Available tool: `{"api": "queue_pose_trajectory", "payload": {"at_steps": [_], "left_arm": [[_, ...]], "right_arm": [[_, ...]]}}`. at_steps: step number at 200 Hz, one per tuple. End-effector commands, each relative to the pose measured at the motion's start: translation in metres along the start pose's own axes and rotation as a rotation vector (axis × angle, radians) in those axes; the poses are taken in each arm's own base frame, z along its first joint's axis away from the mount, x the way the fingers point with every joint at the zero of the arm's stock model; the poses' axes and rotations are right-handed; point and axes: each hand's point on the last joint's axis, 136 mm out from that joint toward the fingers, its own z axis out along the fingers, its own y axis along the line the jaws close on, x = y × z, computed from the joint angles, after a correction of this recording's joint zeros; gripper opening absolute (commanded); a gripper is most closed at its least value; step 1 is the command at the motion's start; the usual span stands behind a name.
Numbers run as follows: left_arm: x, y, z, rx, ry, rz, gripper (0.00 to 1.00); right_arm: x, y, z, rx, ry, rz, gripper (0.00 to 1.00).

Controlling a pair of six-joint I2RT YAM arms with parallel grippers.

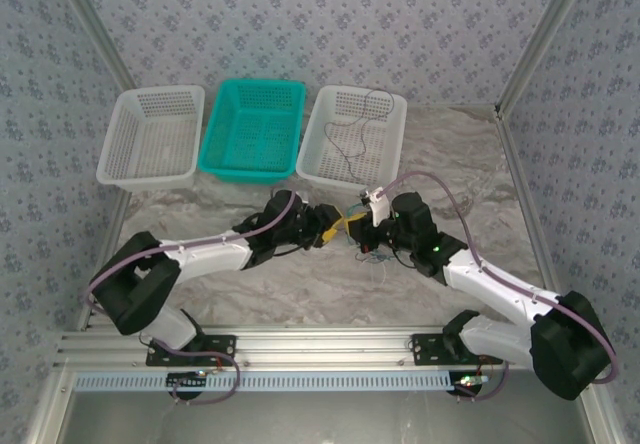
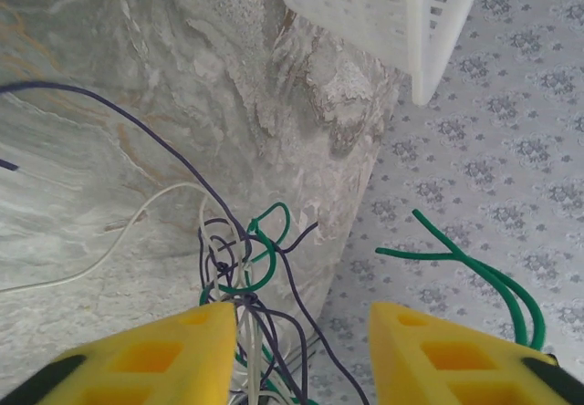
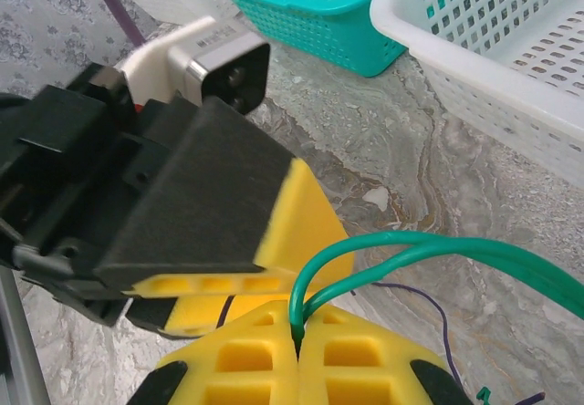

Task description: Untangle the cables

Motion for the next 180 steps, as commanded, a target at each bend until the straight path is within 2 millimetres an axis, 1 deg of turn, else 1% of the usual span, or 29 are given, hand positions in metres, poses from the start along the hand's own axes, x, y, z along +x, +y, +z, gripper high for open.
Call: {"api": "queue_pose_trajectory", "payload": {"at_steps": [1,26,48,56,65,80,90,102,110,122,138,148,164,180], "left_arm": [[0.017,-0.036,0.003,0.12,0.061,-0.021,0.36],[0.016,-0.035,0.001,0.117,0.05,-0.029,0.21],[0.015,-0.035,-0.003,0.107,0.037,-0.016,0.14],[0.015,-0.035,-0.004,0.104,0.034,-0.012,0.09],[0.015,-0.036,-0.004,0.106,0.035,-0.008,0.0],[0.015,-0.038,-0.006,0.12,0.037,0.003,0.0],[0.014,-0.039,-0.007,0.123,0.032,0.01,0.0],[0.007,-0.036,-0.012,0.116,0.007,0.021,0.0],[-0.001,-0.032,-0.017,0.106,-0.018,0.021,0.0],[-0.016,-0.027,-0.028,0.1,-0.062,0.032,0.0],[-0.038,-0.017,-0.05,0.052,-0.138,0.06,0.0],[-0.051,-0.009,-0.067,0.009,-0.196,0.079,0.0],[-0.071,0.002,-0.098,-0.033,-0.286,0.087,0.0],[-0.088,0.013,-0.131,-0.056,-0.37,0.07,0.0]], "right_arm": [[-0.004,-0.007,-0.004,0.034,-0.028,0.017,0.0],[0.0,-0.014,-0.003,0.064,-0.032,0.034,0.0],[0.002,-0.019,-0.004,0.092,-0.035,0.043,0.0],[0.003,-0.02,-0.004,0.096,-0.034,0.043,0.0],[0.003,-0.022,-0.005,0.105,-0.035,0.044,0.0],[0.005,-0.028,-0.005,0.131,-0.032,0.057,0.0],[0.005,-0.037,-0.007,0.178,-0.033,0.081,0.0],[0.007,-0.051,-0.01,0.235,-0.032,0.124,0.0],[0.009,-0.061,-0.013,0.271,-0.035,0.165,0.0],[0.012,-0.082,-0.02,0.344,-0.042,0.248,0.0],[0.022,-0.111,-0.033,0.42,-0.051,0.391,0.0],[0.031,-0.131,-0.044,0.476,-0.059,0.502,0.0],[0.052,-0.162,-0.065,0.582,-0.059,0.694,0.0],[0.066,-0.178,-0.08,0.626,-0.066,0.808,0.0]]}}
